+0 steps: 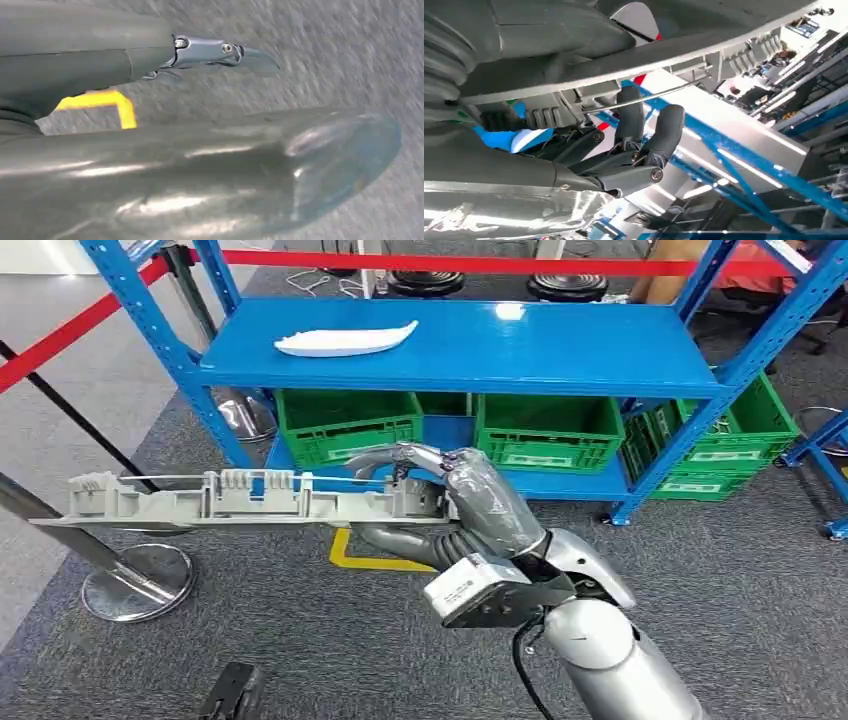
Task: Take the parts from the cabinet and place them on the table.
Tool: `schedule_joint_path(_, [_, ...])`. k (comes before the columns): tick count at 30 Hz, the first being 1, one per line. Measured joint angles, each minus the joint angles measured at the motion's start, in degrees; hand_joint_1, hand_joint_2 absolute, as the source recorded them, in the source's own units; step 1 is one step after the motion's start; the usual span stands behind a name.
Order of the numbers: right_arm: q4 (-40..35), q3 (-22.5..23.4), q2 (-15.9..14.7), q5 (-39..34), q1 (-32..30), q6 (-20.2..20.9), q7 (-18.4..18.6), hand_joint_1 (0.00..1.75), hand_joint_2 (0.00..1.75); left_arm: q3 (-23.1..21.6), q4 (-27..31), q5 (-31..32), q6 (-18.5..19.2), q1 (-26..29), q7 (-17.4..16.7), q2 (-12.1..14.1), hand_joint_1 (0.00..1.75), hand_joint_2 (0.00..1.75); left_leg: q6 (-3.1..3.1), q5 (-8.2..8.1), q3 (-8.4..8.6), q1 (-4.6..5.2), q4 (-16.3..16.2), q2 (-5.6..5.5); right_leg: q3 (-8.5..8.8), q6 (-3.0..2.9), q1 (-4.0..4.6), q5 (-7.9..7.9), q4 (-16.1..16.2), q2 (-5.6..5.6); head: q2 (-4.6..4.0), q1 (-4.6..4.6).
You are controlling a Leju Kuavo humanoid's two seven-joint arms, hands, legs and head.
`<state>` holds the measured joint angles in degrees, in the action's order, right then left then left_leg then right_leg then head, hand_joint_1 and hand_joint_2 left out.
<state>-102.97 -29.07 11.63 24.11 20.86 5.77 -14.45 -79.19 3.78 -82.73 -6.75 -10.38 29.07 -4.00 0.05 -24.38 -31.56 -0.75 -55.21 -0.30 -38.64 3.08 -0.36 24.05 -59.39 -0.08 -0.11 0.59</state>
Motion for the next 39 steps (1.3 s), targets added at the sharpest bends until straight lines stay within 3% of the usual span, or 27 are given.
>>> schedule_joint_path(2, [0.0, -0.07, 0.0, 0.0, 0.02, 0.02, 0.0, 1.75, 1.75, -0.07, 0.0, 0.0, 0.02, -0.07, 0.0, 0.0, 0.0, 0.0, 0.35, 1.22, -1.42, 0.14, -0.06, 0.0, -2.3, 0.37, -0.04, 6.76, -9.1, 0.03, 0.0, -0.02])
schedule_joint_path(3, [0.02, -0.07, -0.02, 0.0, 0.02, 0.02, 0.0, 1.75, 1.75, -0.15, 0.0, 0.0, 0.0, -0.03, 0.0, -0.02, 0.0, 0.0, 0.4, 1.87, -2.27, 0.23, -0.1, 0.0, -3.39, 0.42, -0.02, 8.97, -13.85, 0.03, 0.0, 0.0])
schedule_joint_path(4, [0.07, -0.09, -0.04, -0.02, 0.01, 0.0, -0.02, 1.75, 1.75, -0.35, 0.0, 0.0, 0.0, 0.01, 0.0, -0.02, 0.0, 0.0, 0.37, 2.58, -3.13, 0.32, -0.13, 0.01, -3.6, 0.38, -0.01, 9.36, -16.75, 0.03, 0.0, 0.0])
schedule_joint_path(5, [0.18, -0.09, -0.09, -0.02, 0.01, 0.02, -0.02, 1.75, 1.75, -0.46, 0.0, -0.02, -0.09, 0.02, 0.0, -0.02, 0.0, 0.0, 0.32, 3.27, -3.96, 0.35, -0.13, 0.02, -2.58, 0.27, 0.04, 7.98, -16.95, 0.04, 0.0, 0.02])
schedule_joint_path(7, [0.35, -0.09, -0.11, 0.0, 0.02, 0.02, -0.02, 1.75, 1.75, -0.57, 0.0, -0.07, -0.2, -0.02, -0.02, -0.02, 0.0, 0.0, 0.11, 4.54, -5.51, 0.36, -0.15, 0.02, 2.39, -0.13, 0.11, 3.47, -11.35, 0.04, 0.0, 0.0])
schedule_joint_path(8, [0.35, -0.11, -0.11, 0.0, 0.05, 0.0, -0.02, 1.75, 1.75, -0.63, 0.0, -0.07, -0.22, -0.05, -0.02, -0.04, 0.0, 0.0, -0.08, 5.22, -6.19, 0.36, -0.17, -0.03, 6.37, -0.41, 0.11, 2.56, -6.01, 0.05, 0.0, 0.02])
schedule_joint_path(9, [0.35, -0.13, -0.09, 0.0, 0.19, 0.0, -0.02, 1.75, 1.75, -0.74, 0.0, -0.09, -0.26, -0.06, -0.02, -0.07, 0.0, 0.0, -0.4, 5.81, -6.6, 0.42, -0.24, -0.09, 9.89, -0.65, 0.2, 5.0, -0.28, 0.09, 0.0, 0.0])
schedule_joint_path(10, [0.28, -0.17, -0.07, 0.0, 0.28, 0.0, -0.07, 1.75, 1.75, -0.79, 0.0, -0.15, -0.35, -0.06, -0.04, -0.09, 0.0, 0.0, -0.76, 6.38, -6.85, 0.48, -0.25, -0.07, 12.27, -0.73, 0.44, 6.16, 3.61, 0.25, 0.0, 0.13])
schedule_joint_path(12, [0.44, -0.15, -0.13, 0.0, 0.42, -0.02, -0.04, 1.75, 1.75, -0.83, 0.0, -0.26, -0.48, -0.07, -0.04, -0.09, 0.0, 0.0, -1.47, 7.94, -6.81, 0.07, 0.49, -0.05, 10.57, -1.15, 0.87, 5.05, 2.57, 0.41, 0.0, -0.46])
schedule_joint_path(14, [0.57, -0.17, -0.13, 0.0, 0.43, -0.02, -0.04, 1.75, 1.75, -0.85, 0.0, -0.39, -0.52, 0.04, -0.09, -0.04, 0.0, 0.0, -2.18, 8.37, -7.44, -0.05, 0.74, -0.14, 9.42, -2.48, 0.33, 3.58, 2.79, 0.18, 0.02, -0.39])
schedule_joint_path(15, [0.68, -0.17, -0.13, -0.02, 0.43, -0.02, -0.04, 1.75, 1.75, -0.87, 0.0, -0.39, -0.59, 0.1, -0.11, -0.04, 0.0, 0.0, -2.4, 4.97, -8.16, 0.09, -0.57, -0.11, 9.0, -3.08, 0.39, 2.71, 2.75, 0.09, 0.02, -0.19])
schedule_joint_path(17, [0.7, -0.13, -0.11, -0.02, 0.44, -0.02, -0.04, 1.75, 1.75, -0.87, 0.0, -0.39, -0.59, 0.02, -0.17, -0.07, 0.0, 0.0, -2.85, -2.76, -10.01, 0.04, -8.53, -0.09, 7.01, -3.37, 0.4, 0.96, 2.7, 0.12, 0.0, 0.15])
schedule_joint_path(18, [0.79, -0.13, -0.11, -0.02, 0.42, -0.02, -0.04, 1.75, 1.75, -0.87, 0.0, -0.39, -0.59, -0.04, -0.17, -0.11, 0.0, 0.0, -3.0, -5.24, -10.95, 0.04, -13.22, -0.09, 6.01, -3.33, 0.42, 0.21, 2.65, 0.11, 0.02, 0.18])
schedule_joint_path(19, [0.92, -0.13, -0.11, -0.02, 0.39, -0.02, -0.04, 1.75, 1.75, -0.9, 0.0, -0.39, -0.59, -0.08, -0.17, -0.13, 0.0, 0.0, -3.11, -6.09, -11.38, 0.04, -17.0, -0.09, 5.02, -3.32, 0.43, -0.57, 2.6, 0.07, 0.02, 0.18])
schedule_joint_path(21, [0.96, -0.15, -0.13, 0.0, 0.32, 0.0, -0.04, 1.75, 1.75, -0.92, 0.0, -0.39, -0.59, -0.09, -0.2, -0.13, 0.0, 0.0, -3.14, -2.6, -9.49, 0.04, -18.23, -0.08, 2.95, -3.17, 0.41, -2.24, 2.56, -0.01, 0.0, 0.2])
schedule_joint_path(22, [0.96, -0.15, -0.13, -0.02, 0.32, -0.02, -0.04, 1.75, 1.75, -0.92, 0.0, -0.39, -0.59, -0.11, -0.2, -0.13, 0.0, 0.0, -3.1, -0.26, -7.0, -0.01, -15.61, -0.08, 1.92, -2.97, 0.37, -2.99, 2.46, -0.01, 0.02, 0.2])
schedule_joint_path(23, [0.96, -0.15, -0.13, -0.02, 0.33, -0.02, -0.04, 1.75, 1.75, -0.92, 0.0, -0.39, -0.57, -0.17, -0.2, -0.09, 0.0, 0.0, -3.04, 0.7, -3.41, -0.07, -11.18, -0.07, 1.0, -2.76, 0.34, -3.71, 2.38, 0.03, 0.02, 0.18])
schedule_joint_path(25, [0.87, -0.13, -0.11, 0.0, 0.41, -0.02, -0.04, 1.75, 1.75, -0.92, 0.0, -0.39, -0.55, -0.51, -0.2, -0.09, 0.0, 0.0, -2.64, -3.44, 3.87, 0.15, -0.26, -0.16, -0.13, -2.17, 0.67, -4.83, 2.01, 0.0, 0.0, 0.18])
schedule_joint_path(29, [0.94, -0.17, -0.15, -0.02, 0.39, -0.02, -0.07, 1.75, 1.75, -0.94, 0.0, -0.37, -0.48, -0.41, -0.22, -0.13, 0.0, 0.0, -0.69, -1.73, 2.22, 0.18, 0.14, -0.15, -0.75, -0.74, 0.4, -7.48, 3.19, 0.12, 0.02, 0.22])
schedule_joint_path(30, [0.94, -0.17, -0.2, 0.0, 0.41, -0.04, -0.07, 1.75, 1.75, -0.94, 0.0, -0.37, -0.48, -0.43, -0.24, -0.09, 0.0, 0.0, -0.29, -1.1, 1.57, 0.17, 0.11, 0.04, -1.33, -0.45, 0.24, -5.14, 2.15, 0.13, 0.02, 0.11])
schedule_joint_path(31, [0.94, -0.17, -0.24, 0.0, 0.34, -0.04, -0.02, 1.75, 1.75, -0.94, 0.0, -0.39, -0.5, -0.46, -0.24, -0.07, 0.0, 0.0, 0.17, -0.37, 0.85, 0.17, 0.11, 0.06, -2.42, -0.16, 0.21, -1.46, -0.61, 0.1, 0.02, -0.02])
schedule_joint_path(33, [0.94, -0.22, -0.26, 0.0, 0.34, -0.04, -0.04, 1.75, 1.75, -0.94, 0.0, -0.39, -0.44, -0.48, -0.24, -0.09, 0.0, 0.0, 0.38, 1.36, -1.19, 0.23, 0.05, 0.05, -4.87, 0.3, 0.2, 5.54, -11.0, 0.11, 0.02, -0.02])
schedule_joint_path(34, [0.94, -0.24, -0.26, -0.02, 0.34, -0.04, -0.07, 1.75, 1.75, -0.94, 0.0, -0.39, -0.41, -0.45, -0.24, -0.09, 0.0, 0.0, 0.35, 2.12, -2.21, 0.25, 0.0, 0.06, -5.48, 0.39, 0.2, 7.02, -15.07, 0.12, 0.02, -0.02])
schedule_joint_path(35, [0.96, -0.24, -0.31, -0.02, 0.3, -0.04, -0.07, 1.75, 1.75, -0.94, 0.0, -0.39, -0.41, -0.44, -0.24, -0.07, 0.0, 0.0, 0.3, 2.97, -3.28, 0.26, -0.04, 0.1, -5.16, 0.41, 0.2, 6.53, -17.27, 0.11, 0.0, -0.02])
schedule_joint_path(37, [0.96, -0.24, -0.33, 0.0, 0.28, -0.04, -0.04, 1.75, 1.75, -0.94, 0.0, -0.39, -0.42, -0.44, -0.24, -0.09, 0.0, 0.0, 0.04, 4.53, -5.29, 0.24, -0.11, 0.16, -1.36, 0.29, 0.19, 2.42, -14.86, 0.11, 0.02, -0.02])
schedule_joint_path(38, [0.94, -0.24, -0.33, 0.0, 0.28, -0.02, -0.05, 1.75, 1.75, -0.94, 0.0, -0.39, -0.39, -0.44, -0.24, -0.09, 0.0, 0.0, -0.18, 5.39, -6.28, 0.21, -0.14, 0.14, 2.55, 0.14, 0.19, 0.83, -10.35, 0.11, 0.02, 0.0])
schedule_joint_path(39, [0.9, -0.26, -0.33, 0.0, 0.32, -0.04, -0.07, 1.75, 1.75, -0.94, 0.0, -0.39, -0.37, -0.47, -0.24, -0.11, 0.0, 0.0, -0.5, 6.16, -6.81, 0.21, -0.27, 0.05, 7.31, -0.1, 0.19, 2.55, -4.18, 0.17, 0.02, 0.02])
